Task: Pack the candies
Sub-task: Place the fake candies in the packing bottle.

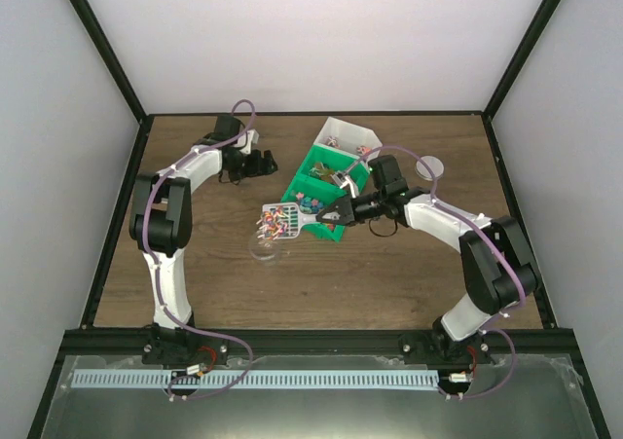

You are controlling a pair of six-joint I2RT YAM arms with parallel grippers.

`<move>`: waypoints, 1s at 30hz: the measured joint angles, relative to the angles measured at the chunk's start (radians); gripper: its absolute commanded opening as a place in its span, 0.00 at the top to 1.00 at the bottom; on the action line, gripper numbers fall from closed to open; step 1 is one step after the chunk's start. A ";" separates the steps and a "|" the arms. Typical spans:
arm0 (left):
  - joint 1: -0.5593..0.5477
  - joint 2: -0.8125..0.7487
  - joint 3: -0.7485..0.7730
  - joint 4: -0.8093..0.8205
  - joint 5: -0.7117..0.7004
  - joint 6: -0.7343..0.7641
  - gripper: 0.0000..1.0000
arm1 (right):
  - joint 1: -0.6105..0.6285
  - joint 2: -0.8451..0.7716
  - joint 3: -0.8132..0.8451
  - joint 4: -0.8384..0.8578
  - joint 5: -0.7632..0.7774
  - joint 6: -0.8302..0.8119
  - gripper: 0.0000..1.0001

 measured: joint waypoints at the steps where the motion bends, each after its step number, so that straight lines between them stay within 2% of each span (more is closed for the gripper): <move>1: 0.001 0.000 -0.003 0.001 0.001 0.000 0.04 | 0.006 0.000 0.005 -0.013 0.011 -0.014 0.99; 30: 0.002 -0.016 -0.047 0.051 0.002 -0.019 0.04 | 0.085 0.002 0.165 -0.311 0.248 -0.260 0.99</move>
